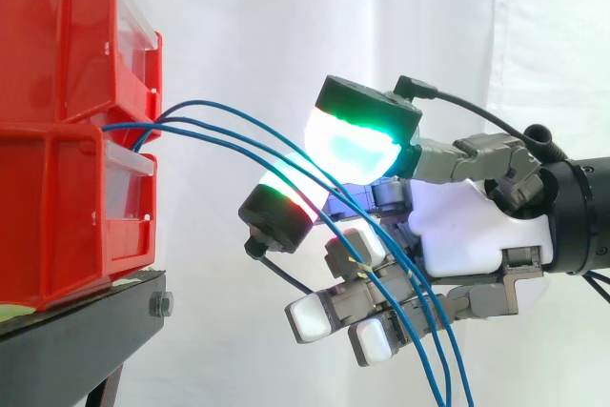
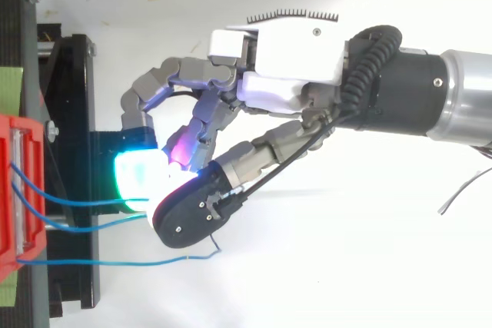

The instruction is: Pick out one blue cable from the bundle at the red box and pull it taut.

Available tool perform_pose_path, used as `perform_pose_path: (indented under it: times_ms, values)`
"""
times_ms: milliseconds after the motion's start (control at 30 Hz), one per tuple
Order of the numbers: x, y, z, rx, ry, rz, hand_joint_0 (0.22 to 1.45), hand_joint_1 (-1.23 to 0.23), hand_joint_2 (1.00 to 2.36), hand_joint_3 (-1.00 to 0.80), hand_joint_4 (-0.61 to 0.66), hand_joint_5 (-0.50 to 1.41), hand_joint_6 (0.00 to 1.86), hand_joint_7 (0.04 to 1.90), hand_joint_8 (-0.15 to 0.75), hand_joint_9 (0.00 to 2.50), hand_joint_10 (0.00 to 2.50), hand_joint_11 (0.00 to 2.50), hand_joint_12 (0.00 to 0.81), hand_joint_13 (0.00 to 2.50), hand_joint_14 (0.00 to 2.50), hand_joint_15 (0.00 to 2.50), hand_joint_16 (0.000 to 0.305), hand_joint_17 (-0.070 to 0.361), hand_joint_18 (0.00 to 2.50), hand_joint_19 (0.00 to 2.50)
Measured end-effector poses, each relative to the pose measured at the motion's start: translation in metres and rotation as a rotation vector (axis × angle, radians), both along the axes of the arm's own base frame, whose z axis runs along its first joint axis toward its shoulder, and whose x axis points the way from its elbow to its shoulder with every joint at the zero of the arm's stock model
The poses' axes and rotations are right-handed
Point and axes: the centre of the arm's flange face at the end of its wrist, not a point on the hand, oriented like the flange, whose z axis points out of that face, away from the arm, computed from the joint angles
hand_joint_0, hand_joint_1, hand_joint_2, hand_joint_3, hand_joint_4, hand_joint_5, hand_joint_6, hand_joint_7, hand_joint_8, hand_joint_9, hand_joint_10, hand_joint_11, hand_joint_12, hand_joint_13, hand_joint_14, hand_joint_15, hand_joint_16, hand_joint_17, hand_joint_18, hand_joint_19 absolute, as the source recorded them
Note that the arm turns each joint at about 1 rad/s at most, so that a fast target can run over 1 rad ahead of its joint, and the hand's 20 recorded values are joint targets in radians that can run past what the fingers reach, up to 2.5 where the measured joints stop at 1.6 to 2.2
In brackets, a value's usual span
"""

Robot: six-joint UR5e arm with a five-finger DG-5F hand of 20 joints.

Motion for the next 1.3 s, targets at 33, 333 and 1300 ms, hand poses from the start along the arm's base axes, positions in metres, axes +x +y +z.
perform_pose_path:
  times_ms: [33,333,1300]
  values:
    - [0.0000,0.0000,0.0000,0.000,0.000,0.000,0.60,-0.86,1.02,-0.17,-0.05,-0.08,0.93,1.10,0.322,1.23,0.03,0.76,0.350,0.96,0.02,0.42,0.048,0.107,0.94,0.54]
    - [0.0000,0.0000,-0.0001,0.000,0.000,0.000,0.57,-0.79,1.00,-0.07,-0.05,-0.05,0.91,1.14,0.384,1.37,0.03,0.70,0.414,1.11,0.02,0.40,0.064,0.143,1.14,0.38]
    - [0.0002,0.0019,-0.0005,-0.002,0.001,0.001,0.58,-0.57,1.02,-0.17,0.08,-0.08,0.89,1.18,0.343,1.48,0.04,1.13,0.389,1.22,0.02,0.54,0.053,0.119,1.06,0.42]
